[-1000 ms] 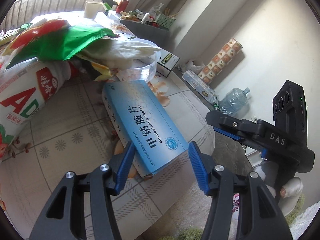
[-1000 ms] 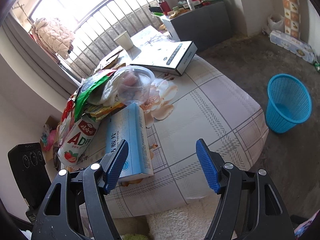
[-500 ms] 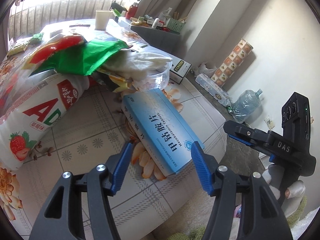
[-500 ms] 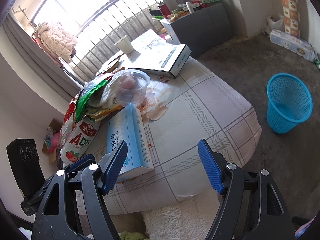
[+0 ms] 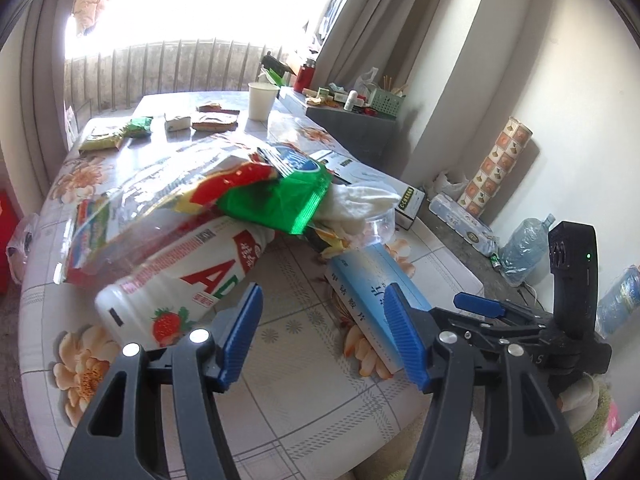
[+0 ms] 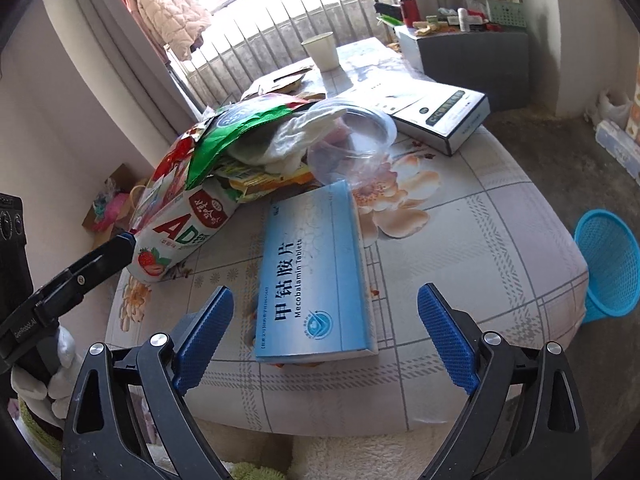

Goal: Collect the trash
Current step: 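Grasp the blue-white medicine box with the right gripper while the left gripper approaches the snack bags, then grasp the red snack wrapper with the left gripper and lift it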

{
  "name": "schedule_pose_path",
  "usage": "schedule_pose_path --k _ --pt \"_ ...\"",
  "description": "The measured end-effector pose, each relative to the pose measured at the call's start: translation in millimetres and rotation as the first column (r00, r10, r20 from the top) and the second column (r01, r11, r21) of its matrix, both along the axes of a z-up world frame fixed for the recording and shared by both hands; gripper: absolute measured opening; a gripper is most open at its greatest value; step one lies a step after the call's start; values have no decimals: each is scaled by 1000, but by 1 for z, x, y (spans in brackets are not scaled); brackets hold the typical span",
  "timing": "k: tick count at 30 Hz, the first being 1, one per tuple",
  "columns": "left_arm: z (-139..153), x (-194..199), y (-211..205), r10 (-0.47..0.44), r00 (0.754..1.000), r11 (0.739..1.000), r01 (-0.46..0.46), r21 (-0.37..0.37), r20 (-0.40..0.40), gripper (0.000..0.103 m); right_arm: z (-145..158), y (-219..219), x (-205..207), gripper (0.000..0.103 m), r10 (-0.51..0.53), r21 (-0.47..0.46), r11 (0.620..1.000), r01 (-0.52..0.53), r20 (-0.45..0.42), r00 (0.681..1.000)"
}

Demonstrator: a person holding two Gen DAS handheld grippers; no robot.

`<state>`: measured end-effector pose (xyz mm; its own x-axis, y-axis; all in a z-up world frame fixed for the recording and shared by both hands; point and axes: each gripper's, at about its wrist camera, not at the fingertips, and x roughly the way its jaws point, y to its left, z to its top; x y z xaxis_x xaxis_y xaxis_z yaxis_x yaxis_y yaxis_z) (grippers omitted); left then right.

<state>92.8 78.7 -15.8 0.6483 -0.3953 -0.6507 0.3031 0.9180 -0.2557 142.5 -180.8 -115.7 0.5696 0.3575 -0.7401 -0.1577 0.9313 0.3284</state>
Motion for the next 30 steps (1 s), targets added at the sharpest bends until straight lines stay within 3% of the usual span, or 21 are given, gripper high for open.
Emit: schedule_pose_path --k 4,7,12,16,22,27,30 --pt "11 -1 16 54 995 995 -60 78 81 64 -3 15 10 90 33 -22 999 -34 -14 999" --pt "14 9 20 99 987 976 -121 181 127 64 -6 22 14 90 42 -41 998 -43 -25 999" --pt "5 36 10 91 970 891 -180 416 225 64 -8 26 18 90 41 -65 997 -43 -33 999" --pt "-8 53 2 45 969 835 -169 523 242 64 -10 29 23 90 36 -81 996 -39 -37 999" --pt "-30 82 2 50 977 796 -165 582 209 64 -12 31 28 90 34 -86 996 -38 -41 999" --pt "-36 93 3 69 978 785 -175 594 198 64 -15 33 33 90 37 -87 995 -41 -46 998" --pt "-37 94 -1 59 977 774 -174 608 205 56 -16 35 36 90 40 -95 995 -44 -47 998"
